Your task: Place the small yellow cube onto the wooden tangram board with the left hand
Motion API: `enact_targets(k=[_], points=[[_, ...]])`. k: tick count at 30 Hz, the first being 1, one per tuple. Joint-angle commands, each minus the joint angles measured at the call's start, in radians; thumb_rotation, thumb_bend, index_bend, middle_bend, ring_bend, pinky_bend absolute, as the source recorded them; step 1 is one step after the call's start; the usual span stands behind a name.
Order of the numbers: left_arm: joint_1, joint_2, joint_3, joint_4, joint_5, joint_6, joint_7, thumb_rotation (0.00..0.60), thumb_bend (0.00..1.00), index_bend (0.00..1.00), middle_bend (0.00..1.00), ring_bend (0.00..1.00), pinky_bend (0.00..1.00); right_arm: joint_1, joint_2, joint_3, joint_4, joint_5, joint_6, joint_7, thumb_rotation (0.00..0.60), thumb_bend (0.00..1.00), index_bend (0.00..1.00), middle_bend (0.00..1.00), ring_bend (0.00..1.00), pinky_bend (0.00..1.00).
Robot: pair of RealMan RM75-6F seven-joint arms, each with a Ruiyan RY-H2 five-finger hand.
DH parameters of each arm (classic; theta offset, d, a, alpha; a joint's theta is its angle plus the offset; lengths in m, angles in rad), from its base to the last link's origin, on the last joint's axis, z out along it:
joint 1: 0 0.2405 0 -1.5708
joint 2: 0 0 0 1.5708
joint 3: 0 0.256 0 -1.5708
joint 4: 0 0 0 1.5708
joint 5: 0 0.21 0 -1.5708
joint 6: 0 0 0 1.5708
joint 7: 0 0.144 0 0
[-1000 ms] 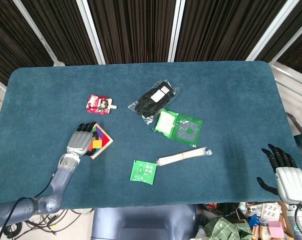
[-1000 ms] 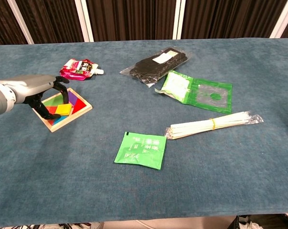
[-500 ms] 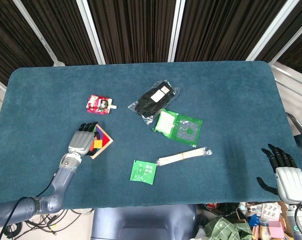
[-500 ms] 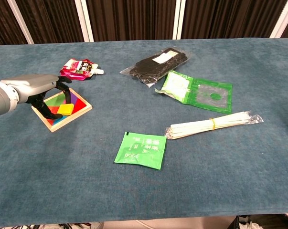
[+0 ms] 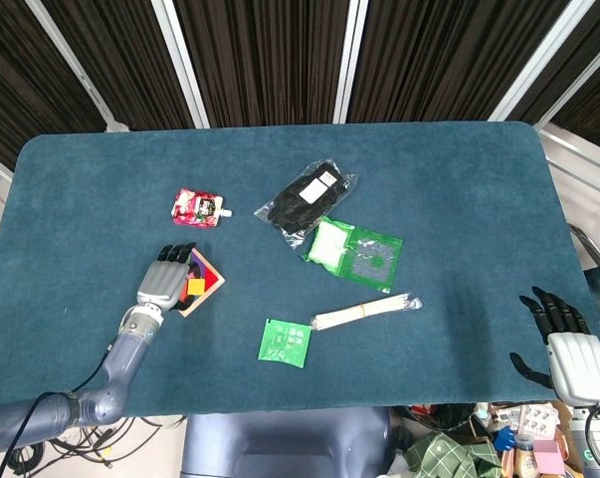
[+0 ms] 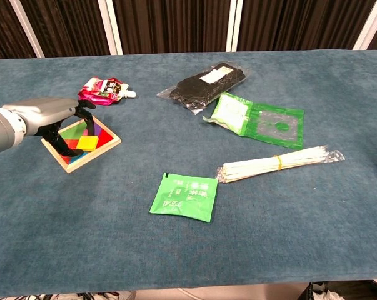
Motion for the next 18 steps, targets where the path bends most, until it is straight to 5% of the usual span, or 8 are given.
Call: enact_targets(k=[1,18], points=[[0.0,0.001,0.001,-0.001,-0.001,0.001,0.001,0.6,0.32,0.4,0.0,0.0,0.0,0.0,0.0,0.0,0.0,0.001,0.0,0.001,0.6,0.17,0.15,0.05,0.07,0.13],[0.001,0.02,0.001,-0.017,0.008,0.013,0.01,0.6,0.32,0.37,0.0,0.0,0.0,0.001,0.001,0.0,-0.003,0.003,-0.003,0.003,0.6,0.17,0.15,0.05,0.08,0.13]])
